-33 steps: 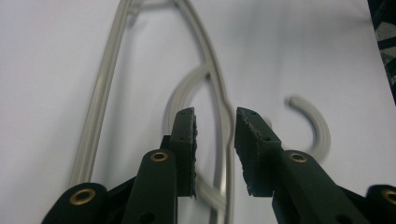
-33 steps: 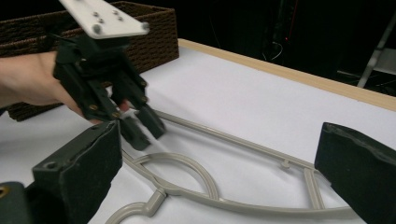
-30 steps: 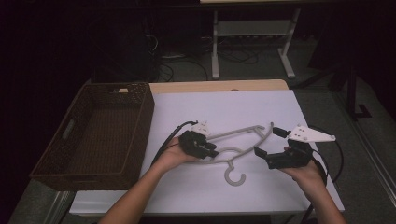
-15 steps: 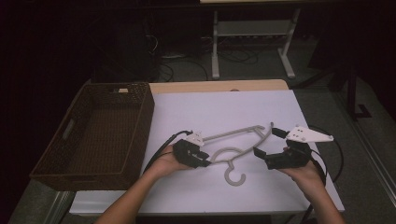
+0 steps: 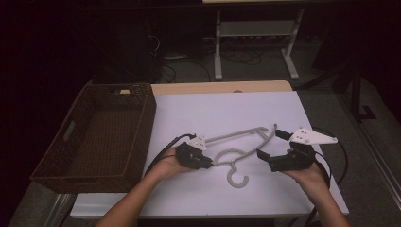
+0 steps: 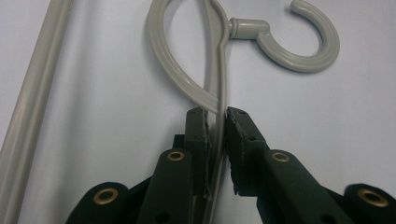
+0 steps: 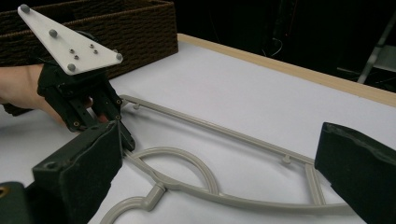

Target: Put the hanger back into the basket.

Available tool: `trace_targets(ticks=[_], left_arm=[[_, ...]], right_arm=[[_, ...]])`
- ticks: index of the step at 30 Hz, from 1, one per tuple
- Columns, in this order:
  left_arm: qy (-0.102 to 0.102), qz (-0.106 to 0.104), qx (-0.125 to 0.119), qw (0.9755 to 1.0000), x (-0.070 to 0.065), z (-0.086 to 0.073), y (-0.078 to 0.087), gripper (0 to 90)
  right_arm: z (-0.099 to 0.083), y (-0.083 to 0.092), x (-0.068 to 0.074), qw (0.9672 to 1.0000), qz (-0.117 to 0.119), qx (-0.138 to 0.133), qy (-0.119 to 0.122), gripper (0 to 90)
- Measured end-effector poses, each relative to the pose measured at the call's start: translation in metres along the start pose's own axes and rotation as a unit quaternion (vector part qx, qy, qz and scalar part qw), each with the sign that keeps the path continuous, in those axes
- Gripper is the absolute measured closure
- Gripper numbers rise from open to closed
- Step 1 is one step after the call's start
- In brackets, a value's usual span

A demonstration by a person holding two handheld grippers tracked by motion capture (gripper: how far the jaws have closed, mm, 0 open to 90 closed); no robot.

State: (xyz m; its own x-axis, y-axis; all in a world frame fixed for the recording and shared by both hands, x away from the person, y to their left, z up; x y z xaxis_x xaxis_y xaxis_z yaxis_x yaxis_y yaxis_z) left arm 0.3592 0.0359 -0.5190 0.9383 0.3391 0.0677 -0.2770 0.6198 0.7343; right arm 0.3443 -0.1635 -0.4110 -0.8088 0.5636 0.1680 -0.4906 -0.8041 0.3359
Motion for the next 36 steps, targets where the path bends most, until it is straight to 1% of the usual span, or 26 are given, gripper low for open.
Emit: trace_targets(ticks=[6,7,8,11,12,14,15,17,19,21,23,24,28,32,33,36], left_arm=[[-0.006,-0.001,0.000,1.0000,-0.001,0.000,0.000,81.2],[-0.008,-0.002,0.000,1.0000,-0.001,0.000,0.000,82.0],[0.001,-0.002,0.003,1.0000,0.000,0.000,0.000,82.4],[-0.001,-0.002,0.003,1.0000,0.000,0.000,0.000,82.5],[0.000,-0.001,0.008,1.0000,0.000,0.000,0.000,82.5],[0.001,0.001,0.008,1.0000,0.000,0.001,0.000,82.6],[0.006,0.002,0.010,0.9999,0.000,0.002,0.000,82.6],[0.006,0.001,0.010,0.9999,0.000,0.002,0.001,82.6],[0.016,-0.007,0.007,0.9998,-0.002,0.004,0.002,82.6],[0.017,-0.006,0.008,0.9998,-0.002,0.006,0.004,82.6],[0.020,-0.006,-0.005,0.9998,-0.002,0.012,0.011,82.6],[0.020,-0.006,-0.005,0.9998,-0.002,0.012,0.011,82.7],[0.029,-0.001,-0.031,0.9991,0.002,0.024,0.025,82.6],[0.041,0.001,-0.049,0.9980,0.004,0.030,0.035,82.6],[0.038,0.003,-0.052,0.9979,0.005,0.032,0.038,82.7],[0.043,0.005,-0.060,0.9972,0.006,0.035,0.043,82.8]], right_arm=[[-0.001,-0.002,0.000,1.0000,0.001,0.002,0.001,0.3],[-0.001,-0.002,0.000,1.0000,0.001,0.002,0.006,0.3],[-0.001,-0.003,0.000,1.0000,0.002,0.003,0.004,0.3],[-0.001,-0.003,0.000,1.0000,0.002,0.003,0.005,0.3],[-0.001,-0.003,0.000,1.0000,0.002,0.003,0.005,0.3],[-0.002,-0.003,0.001,1.0000,0.003,0.003,0.001,0.3],[-0.002,-0.002,0.000,1.0000,0.002,0.003,0.001,0.3],[-0.002,-0.002,0.000,1.0000,0.002,0.002,0.000,0.3],[-0.002,-0.002,-0.001,1.0000,0.001,0.002,0.003,0.3],[-0.001,-0.002,-0.001,1.0000,0.001,0.001,0.003,0.3],[-0.001,-0.001,-0.001,1.0000,0.000,0.000,0.003,0.3],[-0.001,-0.001,-0.001,1.0000,0.000,0.000,0.003,0.3],[-0.001,-0.001,-0.001,1.0000,0.000,0.000,0.003,0.3],[0.000,-0.001,-0.002,1.0000,-0.001,-0.001,0.005,0.3],[0.000,-0.001,-0.002,1.0000,-0.001,-0.001,0.005,0.3],[0.000,0.000,-0.002,1.0000,-0.001,-0.002,0.004,0.3]])
Point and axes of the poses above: each handheld gripper's, and its own axes: y roughly backward along the jaws, z roughly out of its top, x roughly to its left, the point moved 10 cm from there along -y, roughly forward along the jaws, and after that the axes turned 13 degrees about z, right-handed, at the moved point
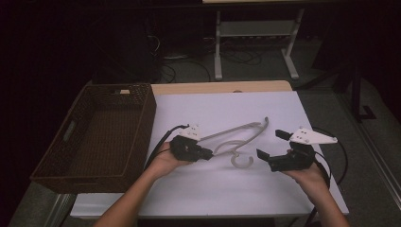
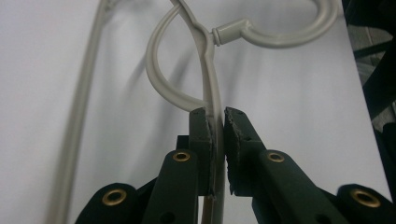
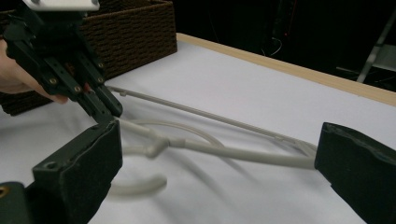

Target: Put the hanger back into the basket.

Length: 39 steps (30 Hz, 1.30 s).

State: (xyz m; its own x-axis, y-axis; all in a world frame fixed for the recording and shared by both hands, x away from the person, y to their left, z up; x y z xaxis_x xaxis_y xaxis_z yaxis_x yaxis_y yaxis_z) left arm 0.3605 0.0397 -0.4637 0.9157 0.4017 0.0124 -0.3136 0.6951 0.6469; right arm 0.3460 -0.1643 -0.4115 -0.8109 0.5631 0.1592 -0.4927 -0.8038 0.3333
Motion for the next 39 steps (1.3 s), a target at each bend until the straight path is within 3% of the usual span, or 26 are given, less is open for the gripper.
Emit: trace_targets(ticks=[5,7,9,27,32,39], left_arm=[[-0.001,0.010,-0.009,0.9999,0.004,0.004,0.008,83.0],[0.011,0.015,-0.018,0.9997,0.007,0.007,0.011,83.3],[0.010,0.016,-0.026,0.9995,0.010,0.010,0.015,83.5],[0.019,0.034,-0.066,0.9971,0.012,0.032,0.040,83.5],[0.012,0.046,-0.078,0.9958,0.014,0.042,0.053,83.5],[0.017,0.064,-0.101,0.9927,0.019,0.059,0.083,83.4]], right_arm=[[0.000,0.000,0.000,1.0000,-0.001,0.001,0.001,0.3],[0.000,0.000,0.000,1.0000,-0.001,0.000,0.000,0.3],[0.000,0.001,0.000,1.0000,-0.002,-0.001,-0.001,0.3],[0.001,0.002,-0.001,1.0000,-0.004,-0.003,-0.003,0.3],[0.002,0.003,-0.002,1.0000,-0.006,-0.003,-0.003,0.3],[0.006,0.006,-0.003,0.9999,-0.010,-0.012,-0.003,0.3]])
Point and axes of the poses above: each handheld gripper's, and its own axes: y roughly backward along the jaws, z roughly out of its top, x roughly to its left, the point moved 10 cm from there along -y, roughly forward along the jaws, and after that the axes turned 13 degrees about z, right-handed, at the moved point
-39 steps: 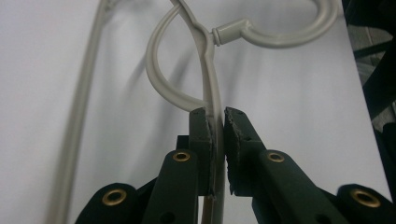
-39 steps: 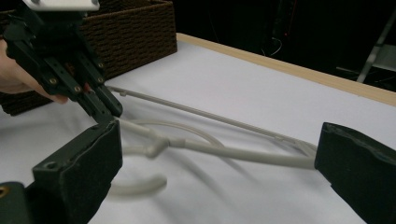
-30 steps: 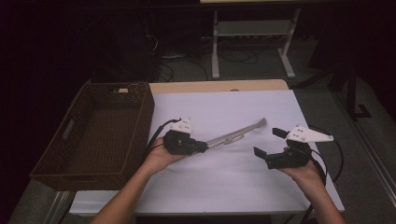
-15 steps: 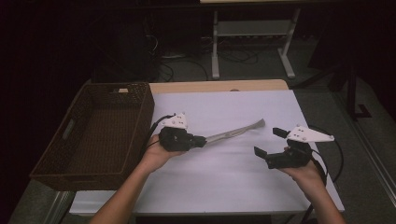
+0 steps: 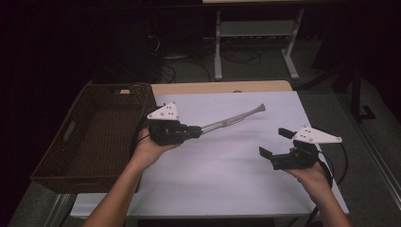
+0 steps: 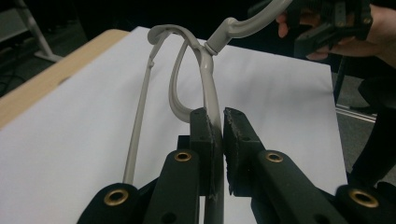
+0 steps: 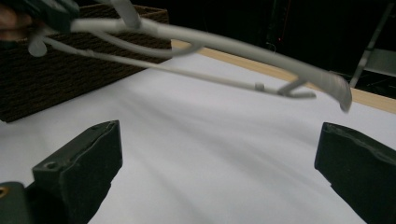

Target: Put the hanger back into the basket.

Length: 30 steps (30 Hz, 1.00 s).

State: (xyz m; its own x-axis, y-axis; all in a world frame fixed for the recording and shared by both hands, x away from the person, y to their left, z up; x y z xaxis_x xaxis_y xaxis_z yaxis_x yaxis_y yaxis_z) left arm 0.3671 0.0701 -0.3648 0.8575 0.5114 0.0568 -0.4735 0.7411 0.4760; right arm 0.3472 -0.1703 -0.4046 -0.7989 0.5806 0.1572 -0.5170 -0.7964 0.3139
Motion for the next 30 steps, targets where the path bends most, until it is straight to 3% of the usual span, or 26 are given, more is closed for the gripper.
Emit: trace_targets(ticks=[7,15,24,30], left_arm=[[-0.002,0.025,-0.007,0.9997,0.014,0.017,0.026,83.5],[0.006,0.052,-0.027,0.9982,0.035,0.033,0.072,83.4],[0.016,0.075,-0.039,0.9963,0.053,0.030,0.113,83.4],[0.030,0.106,-0.044,0.9930,0.074,0.019,0.152,83.4]], right_arm=[[0.000,0.000,0.000,1.0000,-0.001,0.000,0.004,0.3],[0.001,0.000,-0.001,1.0000,-0.002,-0.001,0.005,0.3],[0.001,-0.001,0.000,1.0000,-0.001,0.001,0.006,0.3],[0.001,-0.002,-0.001,1.0000,-0.003,0.001,0.005,0.3]])
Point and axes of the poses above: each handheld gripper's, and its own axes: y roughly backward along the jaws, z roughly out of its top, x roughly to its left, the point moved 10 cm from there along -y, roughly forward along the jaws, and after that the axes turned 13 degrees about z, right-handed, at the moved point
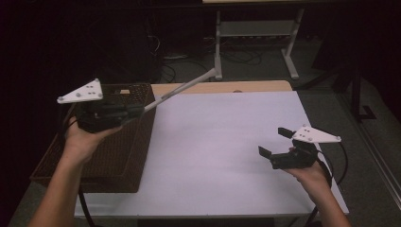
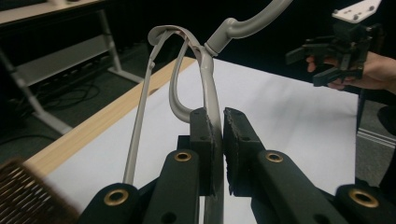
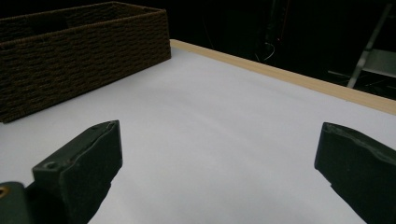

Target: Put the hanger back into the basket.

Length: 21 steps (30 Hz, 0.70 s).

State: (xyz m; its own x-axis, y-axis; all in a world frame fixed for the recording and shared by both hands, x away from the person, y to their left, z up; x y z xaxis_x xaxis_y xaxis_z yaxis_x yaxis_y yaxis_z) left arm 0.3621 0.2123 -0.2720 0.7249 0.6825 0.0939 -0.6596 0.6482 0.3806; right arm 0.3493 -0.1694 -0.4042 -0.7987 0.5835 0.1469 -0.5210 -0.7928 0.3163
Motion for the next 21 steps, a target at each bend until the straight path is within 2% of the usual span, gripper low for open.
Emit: trace_targets(ticks=[10,12,21], left_arm=[[0.018,0.040,0.002,0.9990,0.032,-0.017,0.042,83.4],[0.023,0.054,0.008,0.9983,0.041,-0.024,0.051,83.3],[0.047,0.087,0.019,0.9949,0.069,-0.045,0.076,83.3]], right_arm=[[-0.001,-0.001,0.000,1.0000,-0.001,0.002,-0.003,0.3],[-0.001,-0.002,-0.001,1.0000,-0.002,0.004,-0.002,0.3],[-0.001,-0.002,-0.001,1.0000,-0.003,0.003,-0.003,0.3]])
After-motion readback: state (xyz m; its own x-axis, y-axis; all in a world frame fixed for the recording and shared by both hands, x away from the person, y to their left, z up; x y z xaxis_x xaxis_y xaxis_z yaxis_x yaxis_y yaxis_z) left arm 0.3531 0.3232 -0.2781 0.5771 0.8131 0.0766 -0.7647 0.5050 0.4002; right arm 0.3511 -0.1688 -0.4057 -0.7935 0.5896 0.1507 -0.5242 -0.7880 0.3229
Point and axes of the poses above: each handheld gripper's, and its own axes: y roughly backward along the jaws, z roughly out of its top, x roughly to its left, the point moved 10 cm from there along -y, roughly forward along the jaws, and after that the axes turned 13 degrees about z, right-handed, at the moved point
